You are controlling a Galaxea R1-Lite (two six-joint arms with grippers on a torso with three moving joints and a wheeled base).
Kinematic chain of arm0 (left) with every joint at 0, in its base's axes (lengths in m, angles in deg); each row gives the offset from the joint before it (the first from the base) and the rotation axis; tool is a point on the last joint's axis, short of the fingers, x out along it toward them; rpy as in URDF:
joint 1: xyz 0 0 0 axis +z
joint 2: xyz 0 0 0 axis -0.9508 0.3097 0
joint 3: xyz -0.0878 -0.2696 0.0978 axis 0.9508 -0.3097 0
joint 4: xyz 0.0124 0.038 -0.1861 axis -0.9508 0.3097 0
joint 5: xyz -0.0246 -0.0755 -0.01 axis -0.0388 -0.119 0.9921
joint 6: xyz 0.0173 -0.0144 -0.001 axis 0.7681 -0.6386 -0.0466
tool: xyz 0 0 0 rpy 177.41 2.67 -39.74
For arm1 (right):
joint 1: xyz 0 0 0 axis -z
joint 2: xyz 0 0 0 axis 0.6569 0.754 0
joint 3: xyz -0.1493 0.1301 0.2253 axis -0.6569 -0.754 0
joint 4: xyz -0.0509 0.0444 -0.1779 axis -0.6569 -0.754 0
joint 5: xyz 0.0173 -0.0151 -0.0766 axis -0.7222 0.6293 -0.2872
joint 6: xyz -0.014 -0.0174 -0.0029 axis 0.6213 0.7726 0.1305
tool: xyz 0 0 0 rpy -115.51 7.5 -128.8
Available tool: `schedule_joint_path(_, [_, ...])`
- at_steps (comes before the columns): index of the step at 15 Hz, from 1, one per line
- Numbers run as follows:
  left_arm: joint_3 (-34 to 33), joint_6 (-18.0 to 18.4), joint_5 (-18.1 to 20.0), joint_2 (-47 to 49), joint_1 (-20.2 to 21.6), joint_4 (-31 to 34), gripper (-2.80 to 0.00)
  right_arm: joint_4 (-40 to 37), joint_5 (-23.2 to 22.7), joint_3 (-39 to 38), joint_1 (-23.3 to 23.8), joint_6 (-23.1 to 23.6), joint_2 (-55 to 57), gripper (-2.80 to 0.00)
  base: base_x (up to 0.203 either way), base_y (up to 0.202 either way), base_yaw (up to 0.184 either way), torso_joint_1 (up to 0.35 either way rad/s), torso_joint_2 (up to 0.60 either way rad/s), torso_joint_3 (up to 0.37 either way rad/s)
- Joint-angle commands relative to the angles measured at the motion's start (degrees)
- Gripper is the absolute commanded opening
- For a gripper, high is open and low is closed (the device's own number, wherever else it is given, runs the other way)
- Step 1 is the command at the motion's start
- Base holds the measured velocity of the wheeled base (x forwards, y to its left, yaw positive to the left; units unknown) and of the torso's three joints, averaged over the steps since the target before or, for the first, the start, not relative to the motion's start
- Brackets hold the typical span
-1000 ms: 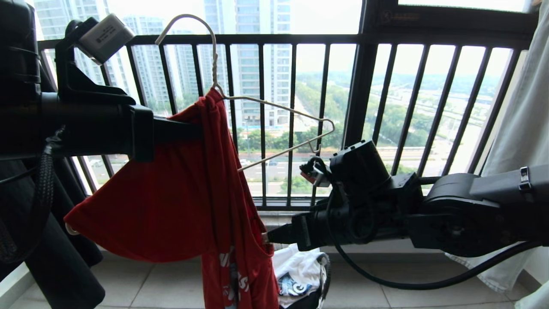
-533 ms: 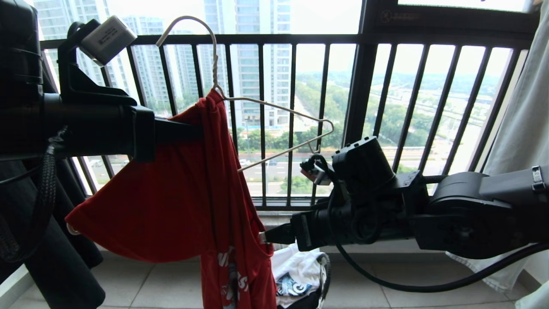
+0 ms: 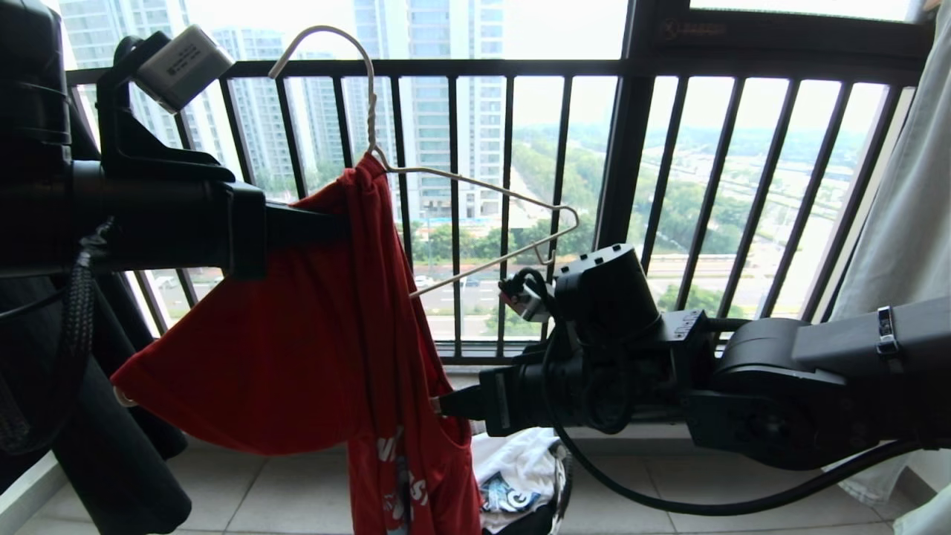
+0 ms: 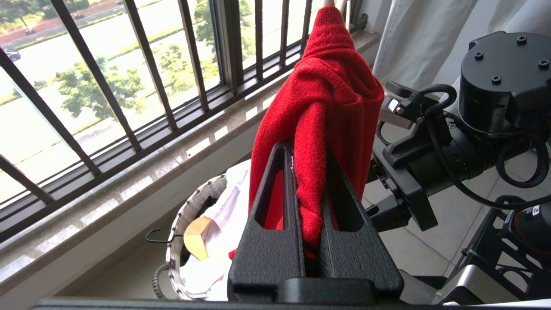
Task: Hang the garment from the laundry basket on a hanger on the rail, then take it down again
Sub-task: Hang the clothes on the clothes rack
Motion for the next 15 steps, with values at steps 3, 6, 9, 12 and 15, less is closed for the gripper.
schedule_joint_path(3, [0.09, 0.0, 0.13, -0.02, 0.81, -0.17, -2.8, 0.05, 3.44, 0.28, 0.28, -0.04, -0.08, -2.8, 0.0, 0.0, 0.0, 0.0, 0.0, 0.0])
schedule_joint_path(6, [0.18, 0.09, 0.07, -0.02, 1.24, -0.17, -2.8, -0.1, 3.83, 0.39, 3.84, 0.33, -1.62, -2.8, 0.0, 0.0, 0.0, 0.0, 0.0, 0.0])
schedule_joint_path(9, [0.09, 0.09, 0.16, -0.55, 1.24, -0.09, -2.8, -0.3, 3.85, 0.61, 6.45, 0.4, -2.55, -2.8, 0.0, 0.0, 0.0, 0.0, 0.0, 0.0])
schedule_joint_path(12, [0.05, -0.2, 0.23, -0.95, 1.2, -0.09, -2.8, -0.42, 3.82, 1.66, 9.7, 0.4, -2.96, -2.8, 0.0, 0.0, 0.0, 0.0, 0.0, 0.0])
schedule_joint_path(15, [-0.26, -0.47, 0.6, -2.07, 1.07, 0.07, -2.8, -0.56, 3.76, 3.14, 12.91, 0.47, -3.06, -2.8, 0.0, 0.0, 0.0, 0.0, 0.0, 0.0])
